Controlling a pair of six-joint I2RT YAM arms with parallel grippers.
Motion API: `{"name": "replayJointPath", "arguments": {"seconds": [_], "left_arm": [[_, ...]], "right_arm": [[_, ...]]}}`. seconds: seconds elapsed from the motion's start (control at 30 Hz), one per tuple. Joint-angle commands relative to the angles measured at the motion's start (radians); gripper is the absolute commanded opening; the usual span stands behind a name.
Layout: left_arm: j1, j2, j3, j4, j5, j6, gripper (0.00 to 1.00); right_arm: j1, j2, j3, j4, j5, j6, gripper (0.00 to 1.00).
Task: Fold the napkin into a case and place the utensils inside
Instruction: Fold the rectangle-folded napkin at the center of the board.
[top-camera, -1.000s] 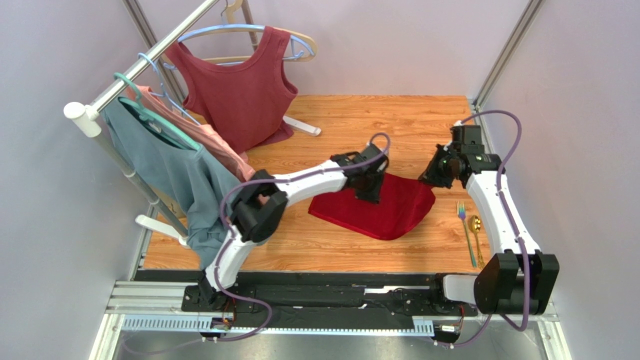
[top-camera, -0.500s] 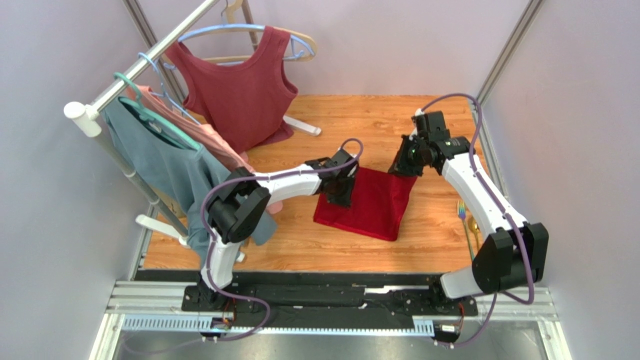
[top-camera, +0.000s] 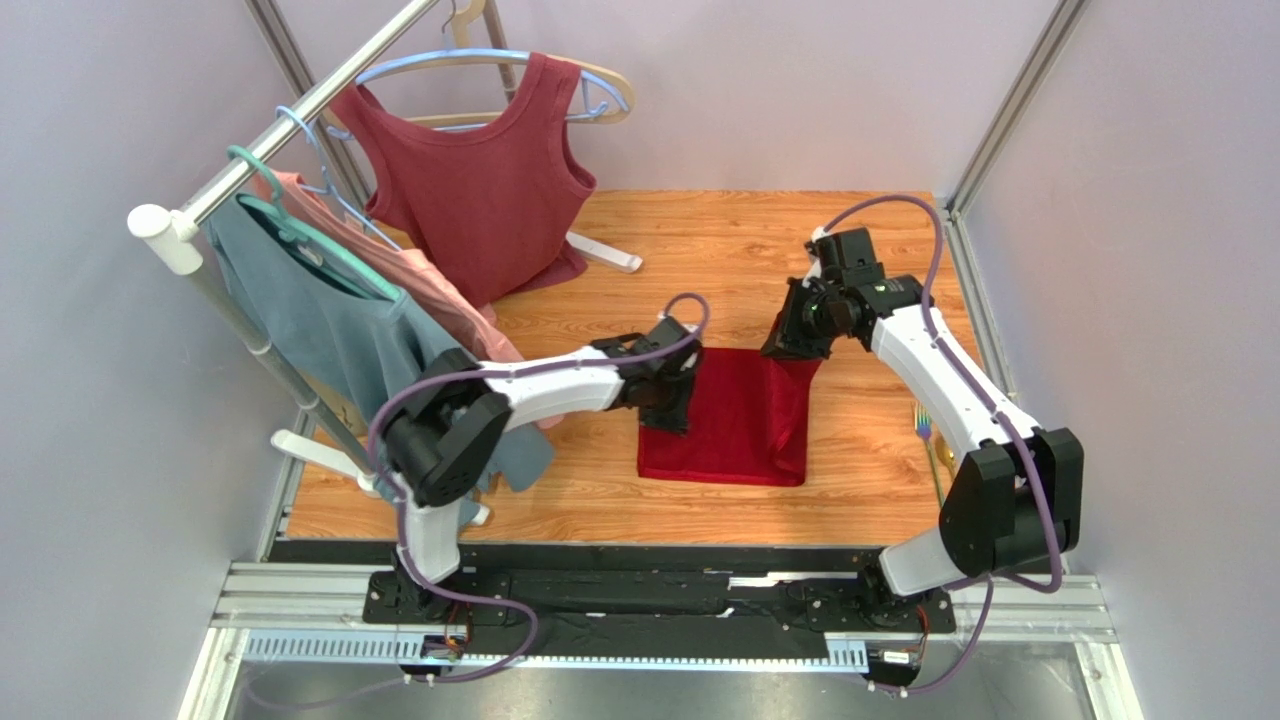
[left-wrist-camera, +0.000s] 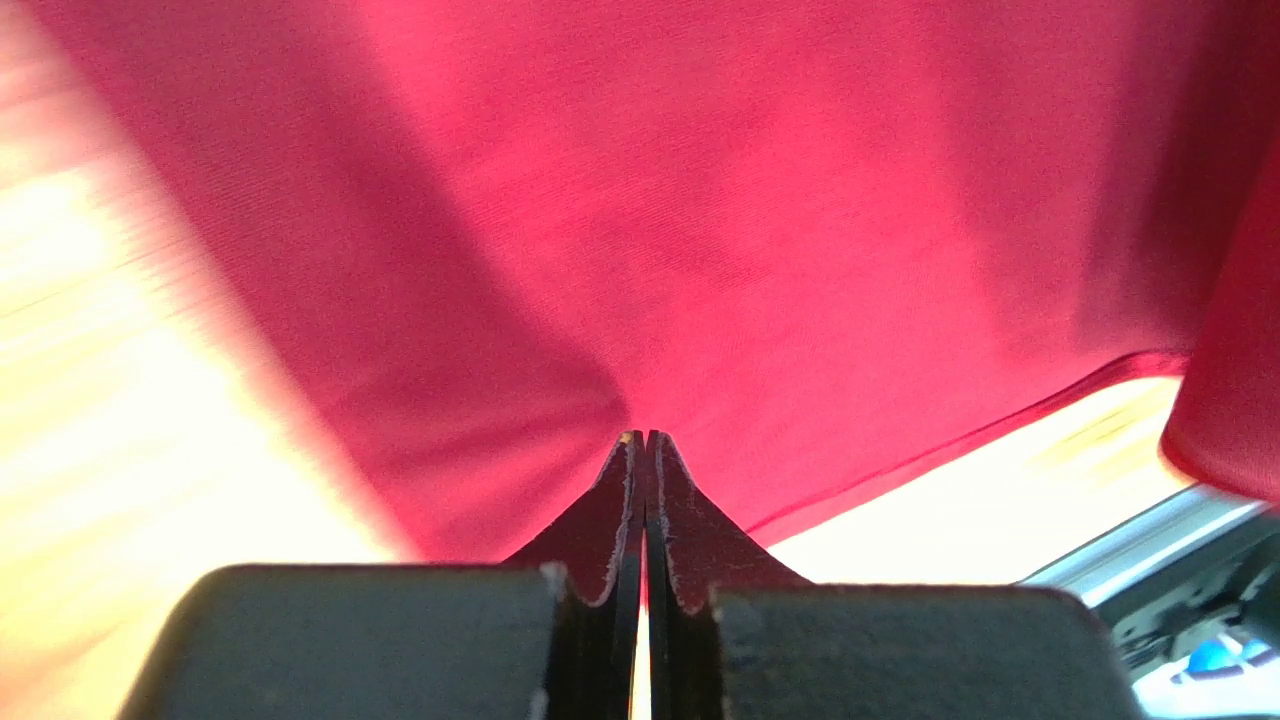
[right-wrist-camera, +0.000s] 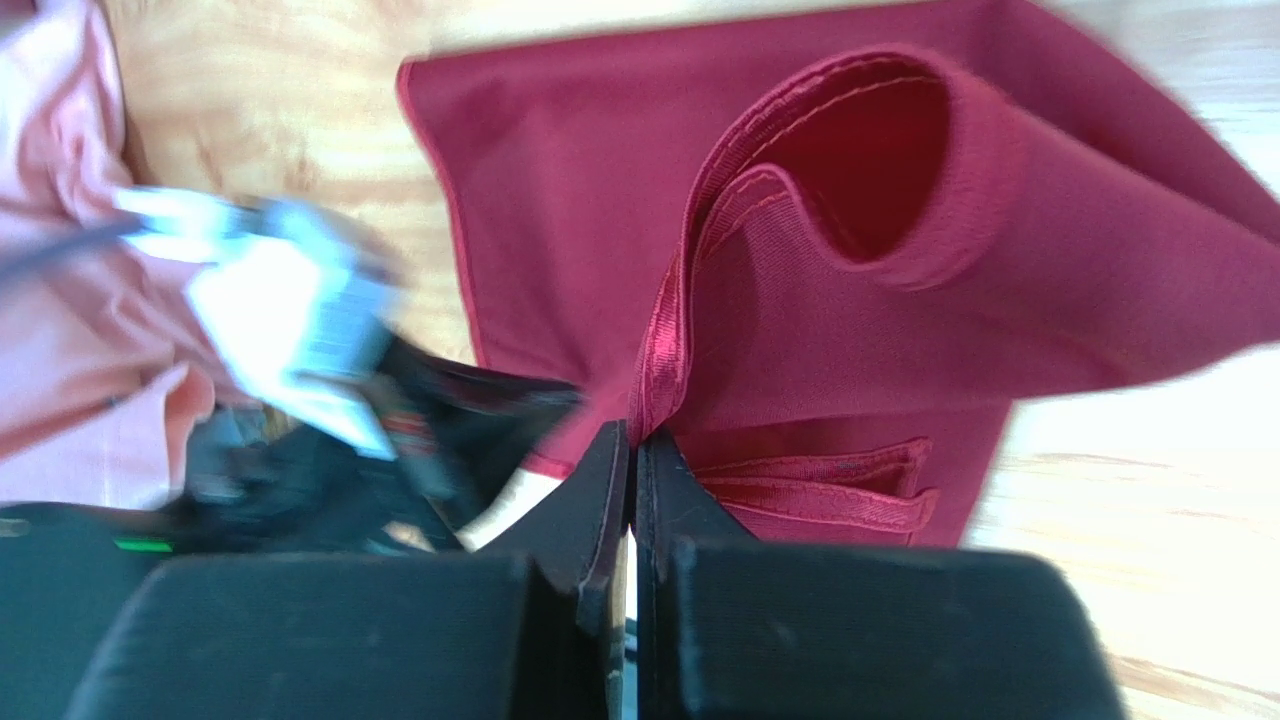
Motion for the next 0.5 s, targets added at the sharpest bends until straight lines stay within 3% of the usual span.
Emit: {"name": "replayJointPath", "arguments": {"seconds": [0.0,0.13,0.47], "left_arm": [[0.073,-0.166,-0.097,-0.051,-0.075,0.045,0.0],[0.11,-0.167,-0.212,-0.02,-0.075,0.059,0.0],[0.11,-0.103,-0.318,0.117,-0.04,-0.006,0.0]], "right_arm": [[0.055,0.039,-0.017,0.066,-0.075,-0.02,0.0],[0.084,0.062,-0.008,0.078,-0.067,-0.031,0.0],[0.248,0.231,0.09,0.141,-0.096,0.035,0.0]]}}
